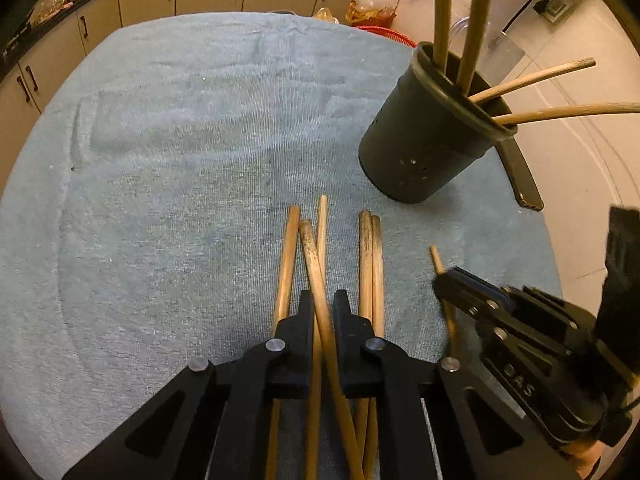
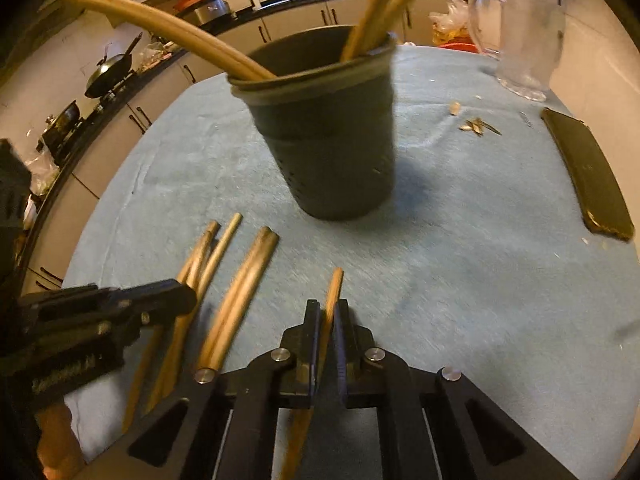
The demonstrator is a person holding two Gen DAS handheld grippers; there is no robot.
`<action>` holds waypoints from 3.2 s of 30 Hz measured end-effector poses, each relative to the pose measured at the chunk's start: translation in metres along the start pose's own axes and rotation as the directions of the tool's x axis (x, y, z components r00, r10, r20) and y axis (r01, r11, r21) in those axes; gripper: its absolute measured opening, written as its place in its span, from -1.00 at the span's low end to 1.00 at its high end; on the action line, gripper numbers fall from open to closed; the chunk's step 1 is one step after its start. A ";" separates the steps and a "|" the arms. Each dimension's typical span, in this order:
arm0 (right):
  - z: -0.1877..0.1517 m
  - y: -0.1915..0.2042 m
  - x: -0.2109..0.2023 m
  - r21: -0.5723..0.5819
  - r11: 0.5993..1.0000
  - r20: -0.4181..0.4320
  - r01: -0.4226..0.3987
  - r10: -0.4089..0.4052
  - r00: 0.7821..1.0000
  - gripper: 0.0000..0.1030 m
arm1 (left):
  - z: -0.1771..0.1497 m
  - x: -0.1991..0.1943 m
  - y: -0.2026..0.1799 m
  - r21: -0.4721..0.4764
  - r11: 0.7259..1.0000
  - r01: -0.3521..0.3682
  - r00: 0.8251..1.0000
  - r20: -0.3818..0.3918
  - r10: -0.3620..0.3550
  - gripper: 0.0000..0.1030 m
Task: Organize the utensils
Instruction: 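Close the left gripper on a chopstick while the right gripper closes on another, then lift both held chopsticks upright and drop them into the grey holder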
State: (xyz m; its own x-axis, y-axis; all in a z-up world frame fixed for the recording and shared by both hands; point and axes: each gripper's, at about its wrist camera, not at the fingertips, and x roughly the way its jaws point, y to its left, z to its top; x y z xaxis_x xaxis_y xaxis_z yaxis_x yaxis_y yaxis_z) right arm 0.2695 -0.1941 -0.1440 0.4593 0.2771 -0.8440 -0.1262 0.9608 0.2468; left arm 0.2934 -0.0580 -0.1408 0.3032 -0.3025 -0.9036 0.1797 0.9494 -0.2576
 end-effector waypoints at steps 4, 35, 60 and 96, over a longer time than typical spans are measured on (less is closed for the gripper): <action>-0.006 -0.006 -0.003 0.002 1.000 -0.002 -0.002 0.002 1.000 -0.84 | 0.007 0.008 0.001 -0.009 1.000 0.002 1.000 -0.020 -0.003 -0.82; -0.075 0.009 -0.209 0.030 0.998 0.504 -0.064 0.040 0.863 -0.87 | -0.091 -0.183 -0.024 0.009 1.000 0.004 0.926 0.377 -0.007 -0.86; -0.103 0.026 -0.292 0.017 0.998 0.650 -0.059 0.034 0.759 -0.88 | -0.094 -0.262 -0.054 0.063 0.998 0.003 0.828 0.559 -0.038 -0.86; 0.084 0.015 -0.210 0.045 0.999 0.732 0.027 -0.051 0.679 -0.87 | 0.083 -0.176 -0.070 0.058 0.998 0.033 0.792 0.607 -0.061 -0.86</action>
State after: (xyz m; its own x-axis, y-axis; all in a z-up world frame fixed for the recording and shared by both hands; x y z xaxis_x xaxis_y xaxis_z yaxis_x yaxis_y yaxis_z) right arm 0.2447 -0.2382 0.0766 0.9621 0.1343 -0.2373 -0.0745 0.9667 0.2450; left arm 0.3053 -0.0781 0.0647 0.7972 -0.3490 -0.4925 0.2435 0.9325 -0.2667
